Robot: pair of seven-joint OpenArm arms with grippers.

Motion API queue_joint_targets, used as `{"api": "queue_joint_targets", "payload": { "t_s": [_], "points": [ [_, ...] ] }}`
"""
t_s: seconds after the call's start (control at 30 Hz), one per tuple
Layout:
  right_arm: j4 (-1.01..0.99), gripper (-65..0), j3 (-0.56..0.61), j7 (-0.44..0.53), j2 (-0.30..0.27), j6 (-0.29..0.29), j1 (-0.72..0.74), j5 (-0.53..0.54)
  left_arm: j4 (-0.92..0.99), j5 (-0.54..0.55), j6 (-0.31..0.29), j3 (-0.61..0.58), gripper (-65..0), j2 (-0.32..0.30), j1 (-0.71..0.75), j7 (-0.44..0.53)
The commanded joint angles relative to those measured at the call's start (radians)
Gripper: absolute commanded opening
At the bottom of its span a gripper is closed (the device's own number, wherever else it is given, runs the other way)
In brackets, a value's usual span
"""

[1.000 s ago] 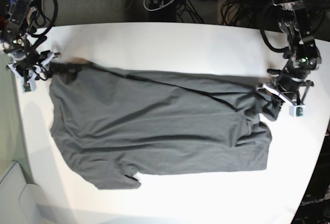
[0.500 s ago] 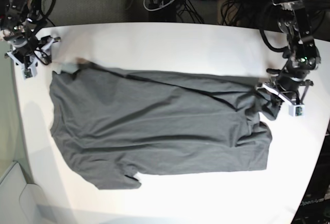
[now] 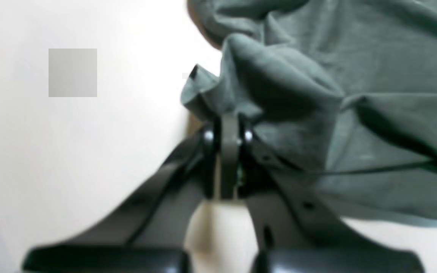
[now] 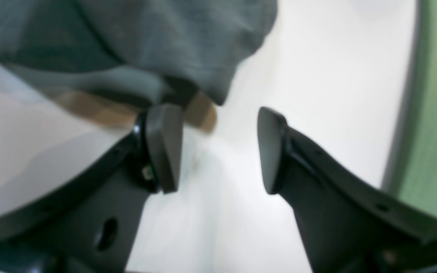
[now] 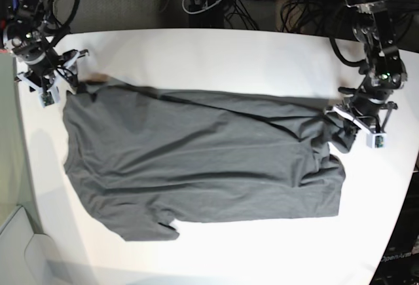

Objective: Layout the t-shirt on the table in an organized manner, then fold the t-shirt properly
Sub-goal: 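Grasp the shirt edge corners with both grippers and lift slightly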

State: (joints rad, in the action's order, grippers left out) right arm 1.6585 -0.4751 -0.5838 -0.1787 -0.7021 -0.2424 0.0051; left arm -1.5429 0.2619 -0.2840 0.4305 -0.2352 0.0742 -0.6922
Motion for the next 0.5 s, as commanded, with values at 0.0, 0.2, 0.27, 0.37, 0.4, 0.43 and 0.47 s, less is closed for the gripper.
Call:
{"api": "queue_joint_targets", "payload": {
  "t_s": [0.0,0.2,0.27,0.37,0.4,0.43,0.47],
  "points": [
    [0.007,-32.4,-0.001,0.023,-0.012,0.004,0.019,0.014,-0.014,0.003,0.002,0.006,-64.6,-0.013,-0.009,0.022],
    [-0.077,-32.8,-0.001,0.023,-0.018,0.004,0.082,0.012,-0.012,0.003,0.002,0.008,-64.6,-0.013,-0.009,0.022],
    [-0.105,-33.0,-0.001,0.023,-0.02,0.004,0.1,0.012,-0.012,0.003,0.002,0.008,-64.6,-0.013,-0.009,0.022],
    [-0.11,-37.3,-0.001,0.025,-0.02,0.004,0.105,0.012,-0.018,0.003,0.002,0.009,-64.6,-0.013,-0.009,0.022],
    [-0.106,-41.4,-0.001,0.025,-0.022,0.004,0.105,0.012,-0.024,0.003,0.002,0.009,-64.6,-0.013,-0.007,0.022],
    [-0.105,-46.3,-0.004,0.025,-0.022,0.004,0.107,0.011,-0.026,0.003,0.002,0.009,-64.6,-0.013,0.0,0.022],
    [-0.103,-52.3,-0.004,0.025,-0.022,0.004,0.108,0.011,-0.037,0.003,0.004,0.009,-64.6,-0.013,0.002,0.022]
  ]
}}
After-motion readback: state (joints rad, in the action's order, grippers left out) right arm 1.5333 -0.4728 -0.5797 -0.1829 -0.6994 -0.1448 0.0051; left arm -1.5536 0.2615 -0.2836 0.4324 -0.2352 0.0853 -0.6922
